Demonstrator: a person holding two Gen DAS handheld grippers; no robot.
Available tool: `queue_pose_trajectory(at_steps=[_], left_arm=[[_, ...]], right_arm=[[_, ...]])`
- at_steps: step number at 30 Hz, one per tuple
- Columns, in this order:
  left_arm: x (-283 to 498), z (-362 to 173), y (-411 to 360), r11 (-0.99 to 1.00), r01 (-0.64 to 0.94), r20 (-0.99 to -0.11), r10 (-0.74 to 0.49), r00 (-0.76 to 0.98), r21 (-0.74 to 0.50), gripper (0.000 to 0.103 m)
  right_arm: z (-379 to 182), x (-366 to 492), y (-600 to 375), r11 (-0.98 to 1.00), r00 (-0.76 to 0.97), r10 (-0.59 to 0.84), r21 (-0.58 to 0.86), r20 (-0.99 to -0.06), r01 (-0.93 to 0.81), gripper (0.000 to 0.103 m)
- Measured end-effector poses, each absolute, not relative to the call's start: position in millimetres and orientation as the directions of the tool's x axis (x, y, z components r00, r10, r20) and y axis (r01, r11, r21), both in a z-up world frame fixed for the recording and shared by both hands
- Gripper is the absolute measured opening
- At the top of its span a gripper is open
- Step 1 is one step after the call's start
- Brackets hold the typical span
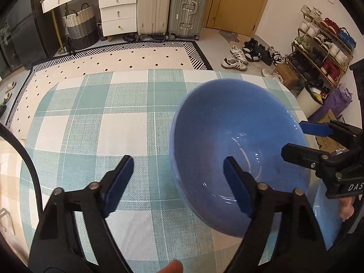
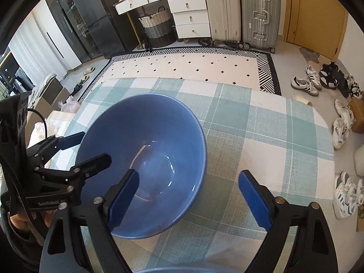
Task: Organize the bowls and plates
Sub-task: 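Move both open tools toward the rim of the nested blue bowls, then close the left tool on the bowl rim while the right tool grips it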
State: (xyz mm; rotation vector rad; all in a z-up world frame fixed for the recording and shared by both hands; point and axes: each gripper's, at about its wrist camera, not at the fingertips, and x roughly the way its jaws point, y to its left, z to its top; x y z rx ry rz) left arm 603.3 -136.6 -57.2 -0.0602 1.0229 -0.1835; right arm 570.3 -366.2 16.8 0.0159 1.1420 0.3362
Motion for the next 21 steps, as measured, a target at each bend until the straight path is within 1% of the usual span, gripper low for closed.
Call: queue_pose_trajectory(at_steps=[1, 3, 5, 7, 8, 10, 12, 13, 14, 16, 18, 21], left_arm=[[606, -60, -136, 0.982, 0.124, -0.848, -0.185, 0.497, -0.142, 0.068], [610, -67, -136, 0.982, 0.116, -0.855, -0.184, 0.484, -0.146, 0.061], [613, -72, -135, 0.983, 0.114, -0.859, -0.181, 0.479, -0.144, 0.058], [614, -78, -135, 0.981, 0.119, -0.864, -0.190, 0.466, -0.151, 0.055], [615, -81, -135, 0.981, 0.123, -0.866, -0.190, 0.462, -0.150, 0.052], [617, -85, -135, 0.979, 0.130, -0.869, -0.200, 0.453, -0.157, 0.040], [618, -88, -137, 0.978, 0.144, -0.871, -0.200, 0.450, -0.151, 0.030], [619, -89, -138, 0.978, 0.149, -0.870, -0.197, 0.451, -0.145, 0.025], [619, -89, -138, 0.978, 0.150, -0.870, -0.199, 0.451, -0.146, 0.023], [621, -91, -138, 0.976, 0.145, -0.869, -0.209, 0.448, -0.160, 0.016], [622, -92, -137, 0.975, 0.143, -0.868, -0.216, 0.447, -0.169, 0.013], [623, -93, -137, 0.977, 0.145, -0.867, -0.205, 0.455, -0.155, 0.011]], right_arm=[[15, 571, -366, 0.950, 0.367, 0.270, 0.183, -0.890, -0.254, 0.088], [13, 572, -365, 0.948, 0.361, 0.276, 0.190, -0.891, -0.255, 0.084], [11, 572, -363, 0.947, 0.354, 0.279, 0.194, -0.893, -0.257, 0.074], [8, 573, -362, 0.947, 0.344, 0.276, 0.192, -0.897, -0.259, 0.070], [6, 573, -361, 0.946, 0.338, 0.276, 0.193, -0.900, -0.259, 0.065], [3, 574, -360, 0.946, 0.326, 0.277, 0.196, -0.904, -0.259, 0.058], [0, 574, -358, 0.945, 0.316, 0.277, 0.197, -0.907, -0.261, 0.056], [-1, 573, -357, 0.945, 0.314, 0.276, 0.196, -0.909, -0.264, 0.052], [-3, 573, -356, 0.943, 0.310, 0.275, 0.194, -0.910, -0.269, 0.042], [-6, 572, -354, 0.944, 0.302, 0.262, 0.178, -0.917, -0.277, 0.028], [-7, 572, -353, 0.946, 0.304, 0.251, 0.165, -0.919, -0.280, 0.024], [-8, 572, -355, 0.944, 0.303, 0.261, 0.177, -0.916, -0.280, 0.023]])
